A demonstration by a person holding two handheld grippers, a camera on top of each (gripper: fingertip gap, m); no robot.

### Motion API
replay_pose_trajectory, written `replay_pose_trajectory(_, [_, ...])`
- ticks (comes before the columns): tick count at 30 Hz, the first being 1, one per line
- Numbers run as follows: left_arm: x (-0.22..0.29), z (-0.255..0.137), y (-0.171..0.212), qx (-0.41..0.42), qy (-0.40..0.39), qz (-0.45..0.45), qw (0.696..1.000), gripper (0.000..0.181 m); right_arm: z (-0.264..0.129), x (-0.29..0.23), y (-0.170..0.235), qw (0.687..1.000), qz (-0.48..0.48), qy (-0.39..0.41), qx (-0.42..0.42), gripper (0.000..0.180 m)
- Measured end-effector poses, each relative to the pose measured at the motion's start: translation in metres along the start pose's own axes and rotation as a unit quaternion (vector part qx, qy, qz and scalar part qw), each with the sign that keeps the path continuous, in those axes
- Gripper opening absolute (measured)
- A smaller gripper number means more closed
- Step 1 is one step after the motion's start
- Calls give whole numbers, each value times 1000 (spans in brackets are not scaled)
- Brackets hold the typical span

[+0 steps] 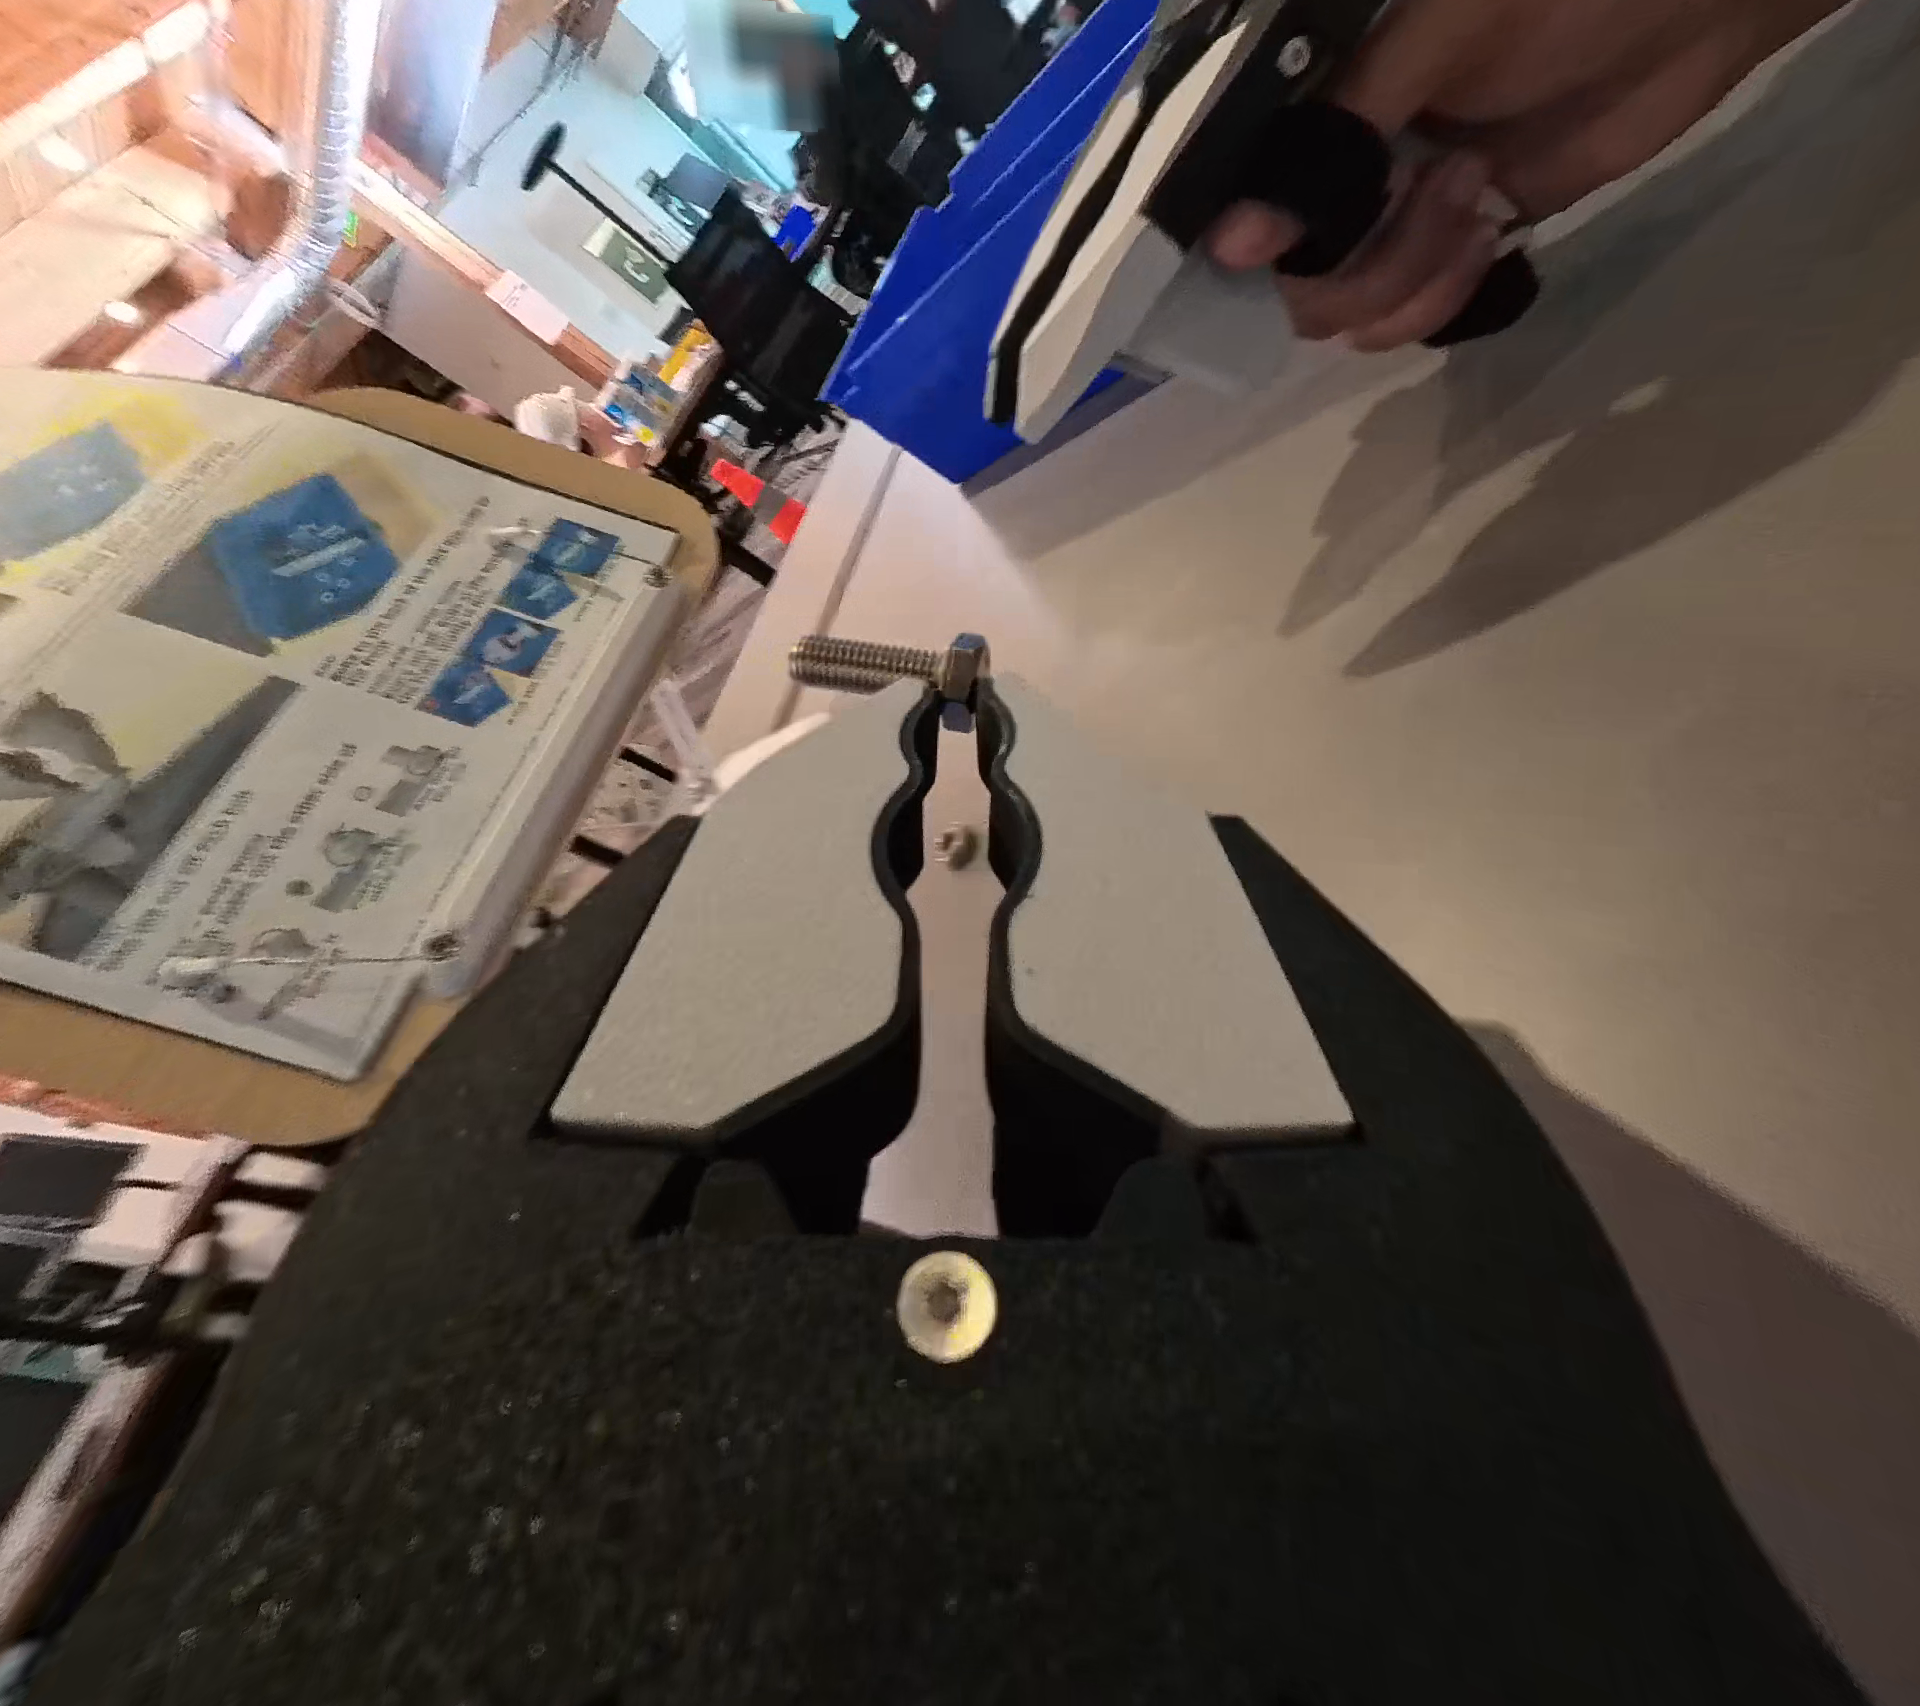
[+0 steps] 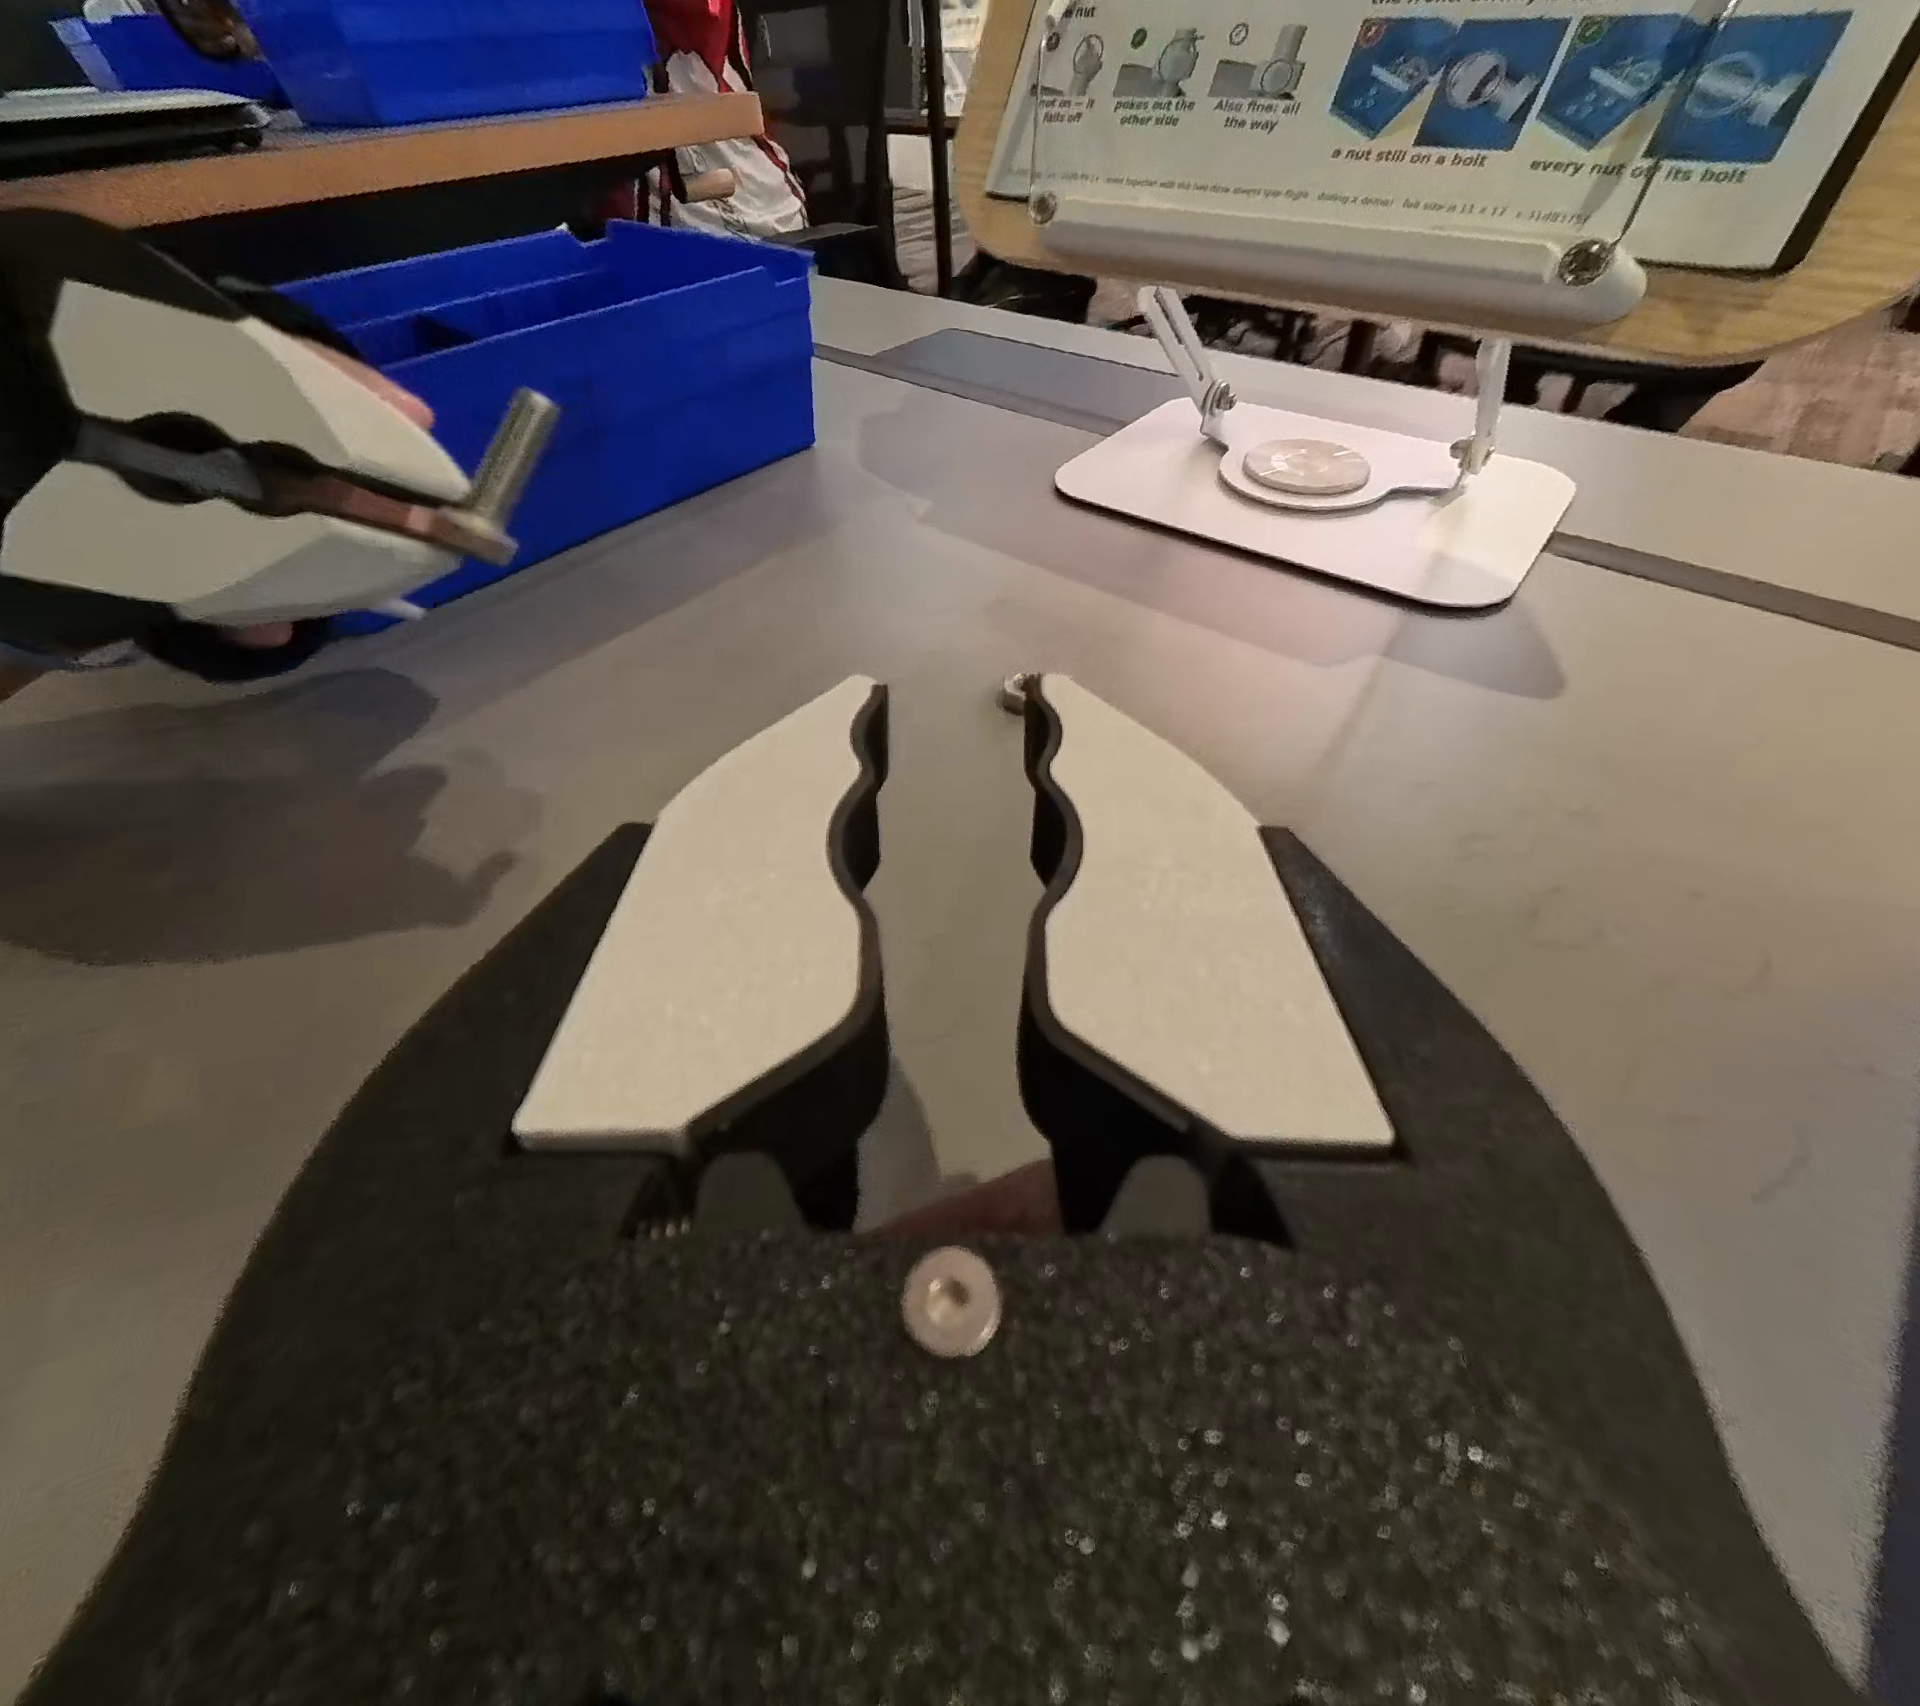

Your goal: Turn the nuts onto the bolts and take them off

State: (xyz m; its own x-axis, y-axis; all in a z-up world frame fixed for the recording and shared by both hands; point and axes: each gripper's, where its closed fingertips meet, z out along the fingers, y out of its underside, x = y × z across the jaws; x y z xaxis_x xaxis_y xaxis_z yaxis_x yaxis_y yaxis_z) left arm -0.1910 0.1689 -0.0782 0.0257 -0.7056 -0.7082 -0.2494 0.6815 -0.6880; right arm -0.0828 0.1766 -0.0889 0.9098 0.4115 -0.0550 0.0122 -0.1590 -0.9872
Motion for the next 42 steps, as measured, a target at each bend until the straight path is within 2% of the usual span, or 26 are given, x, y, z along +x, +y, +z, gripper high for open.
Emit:
replay_pose_trajectory(4, [12, -4, -8, 24, 43, -70, 996, 6, 13, 0, 0, 997, 18, -44, -67, 29])
replay_pose_trajectory(7, [15, -5, -16, 48, 73, -132, 987, 7, 31, 5, 2, 982, -65, -65, -165, 33])
replay_pose_trajectory(10, [19, -7, -20, 60, 99, -163, 980, 7, 57, 17, 3, 947, -194, -91, -238, 32])
replay_pose_trajectory(12, [20, -10, -23, 66, 110, -174, 976, 7, 78, 17, 10, 924, -223, -138, -277, 31])
replay_pose_trajectory(15, [21, -17, -33, 96, 141, -205, 964, 7, 102, 17, 35, 870, -279, -196, -356, 32])
replay_pose_trajectory(17, [23, -22, -39, 114, 166, -225, 953, 6, 114, 16, 50, 837, -293, -228, -401, 32])
replay_pose_trajectory(20, [23, -28, -43, 128, 192, -244, 942, 6, 129, 17, 61, 813, -294, -263, -427, 33])
replay_pose_trajectory(26, [24, -36, -52, 149, 231, -268, 923, 6, 135, 22, 71, 793, -275, -301, -453, 33])
replay_pose_trajectory(32, [25, -39, -55, 161, 259, -298, 905, 6, 138, 22, 78, 796, -269, -314, -443, 28])
replay_pose_trajectory(33, [26, -39, -55, 160, 263, -301, 902, 6, 138, 21, 79, 794, -271, -317, -443, 18])
replay_pose_trajectory(36, [28, -37, -52, 154, 269, -305, 901, 6, 137, 19, 78, 798, -278, -317, -431, 17])
replay_pose_trajectory(37, [28, -37, -52, 154, 271, -308, 899, 6, 135, 16, 75, 804, -276, -319, -419, 17])
replay_pose_trajectory(39, [25, -40, -54, 165, 280, -323, 889, 6, 128, 2, 55, 836, -251, -330, -359, 17])
replay_pose_trajectory(42, [22, -45, -57, 179, 298, -339, 874, 6, 100, -28, 5, 892, -197, -347, -212, 17])
